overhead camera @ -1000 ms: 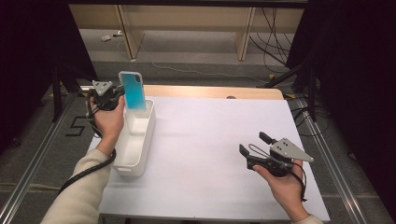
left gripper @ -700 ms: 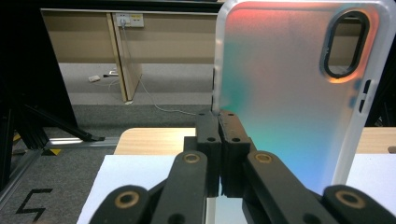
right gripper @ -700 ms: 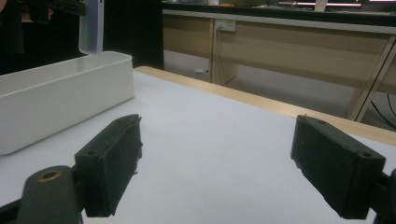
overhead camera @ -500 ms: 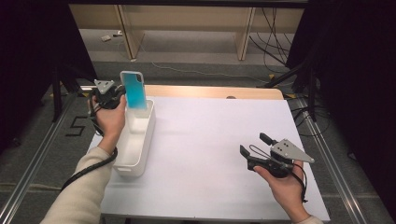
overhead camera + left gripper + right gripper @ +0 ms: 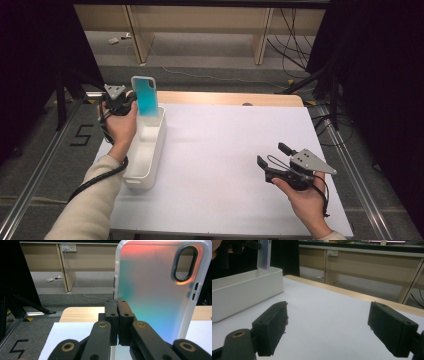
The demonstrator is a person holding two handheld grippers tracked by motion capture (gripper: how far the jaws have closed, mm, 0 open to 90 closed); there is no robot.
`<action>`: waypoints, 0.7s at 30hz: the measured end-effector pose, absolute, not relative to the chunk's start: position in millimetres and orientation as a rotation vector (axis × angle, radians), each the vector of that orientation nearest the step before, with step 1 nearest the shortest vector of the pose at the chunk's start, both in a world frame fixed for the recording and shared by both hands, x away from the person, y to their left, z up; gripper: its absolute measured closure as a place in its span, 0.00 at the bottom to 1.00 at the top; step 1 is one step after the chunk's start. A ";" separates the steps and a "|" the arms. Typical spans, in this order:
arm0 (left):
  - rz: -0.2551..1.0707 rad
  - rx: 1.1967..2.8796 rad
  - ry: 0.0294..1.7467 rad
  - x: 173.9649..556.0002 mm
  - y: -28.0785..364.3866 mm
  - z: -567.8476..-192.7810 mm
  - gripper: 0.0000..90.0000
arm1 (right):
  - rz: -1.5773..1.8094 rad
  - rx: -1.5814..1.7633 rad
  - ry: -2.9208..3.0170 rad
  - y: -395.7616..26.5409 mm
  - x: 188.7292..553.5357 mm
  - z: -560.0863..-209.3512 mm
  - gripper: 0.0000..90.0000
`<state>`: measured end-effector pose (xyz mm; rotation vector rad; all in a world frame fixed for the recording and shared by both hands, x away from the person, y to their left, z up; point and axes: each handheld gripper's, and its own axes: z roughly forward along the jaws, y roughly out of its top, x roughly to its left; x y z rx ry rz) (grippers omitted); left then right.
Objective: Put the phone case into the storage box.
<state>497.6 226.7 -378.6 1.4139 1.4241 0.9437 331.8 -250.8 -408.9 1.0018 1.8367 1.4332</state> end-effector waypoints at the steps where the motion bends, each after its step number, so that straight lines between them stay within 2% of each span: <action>1: 0.943 1.416 1.424 498.0 226.6 -378.7 0.98 | 1.431 1.004 1.841 -250.8 331.7 -408.9 0.19; 21: 0.945 1.437 1.441 506.9 224.1 -385.3 0.98 | 1.437 1.013 1.850 -249.8 332.3 -410.5 0.19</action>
